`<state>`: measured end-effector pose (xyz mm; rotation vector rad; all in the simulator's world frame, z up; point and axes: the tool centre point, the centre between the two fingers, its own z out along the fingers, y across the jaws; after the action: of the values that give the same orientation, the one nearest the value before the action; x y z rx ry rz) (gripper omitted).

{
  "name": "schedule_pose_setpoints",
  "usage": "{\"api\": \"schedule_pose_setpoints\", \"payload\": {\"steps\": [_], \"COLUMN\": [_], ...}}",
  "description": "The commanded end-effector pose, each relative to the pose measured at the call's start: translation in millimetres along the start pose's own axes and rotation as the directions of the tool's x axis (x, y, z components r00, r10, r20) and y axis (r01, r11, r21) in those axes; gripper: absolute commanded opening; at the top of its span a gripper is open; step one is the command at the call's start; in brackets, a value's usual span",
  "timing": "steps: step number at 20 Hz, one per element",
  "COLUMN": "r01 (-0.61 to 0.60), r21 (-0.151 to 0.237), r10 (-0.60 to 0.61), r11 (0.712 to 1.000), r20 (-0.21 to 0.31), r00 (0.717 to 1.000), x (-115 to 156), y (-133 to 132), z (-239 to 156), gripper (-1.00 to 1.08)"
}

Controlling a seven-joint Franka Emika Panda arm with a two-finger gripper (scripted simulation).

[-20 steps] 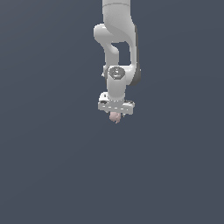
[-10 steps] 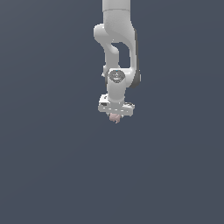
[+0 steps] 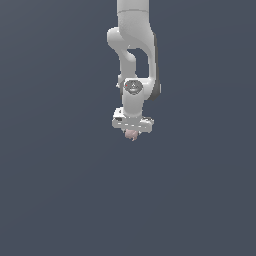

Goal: Pick up the object and move it to a goal position.

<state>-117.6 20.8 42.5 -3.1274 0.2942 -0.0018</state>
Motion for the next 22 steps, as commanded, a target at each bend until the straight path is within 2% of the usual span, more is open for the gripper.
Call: {"api": "schedule_pose_setpoints", "payload": {"steps": [1,11,22], "r01": [0.000,0.000,0.000], "r21": [0.000,0.000,0.000], "r10": [0.000,0.000,0.000], "r11": [1.000,1.000,1.000], "r20": [0.000,0.000,0.000], "r00": [1.000,1.000,1.000], "x": [1.4,21.0,65.7], "y": [0.1,2.2,6.9], "z": [-2.7,-42.9,-132.7], "gripper": [-1.00,-1.00,-1.00]}}
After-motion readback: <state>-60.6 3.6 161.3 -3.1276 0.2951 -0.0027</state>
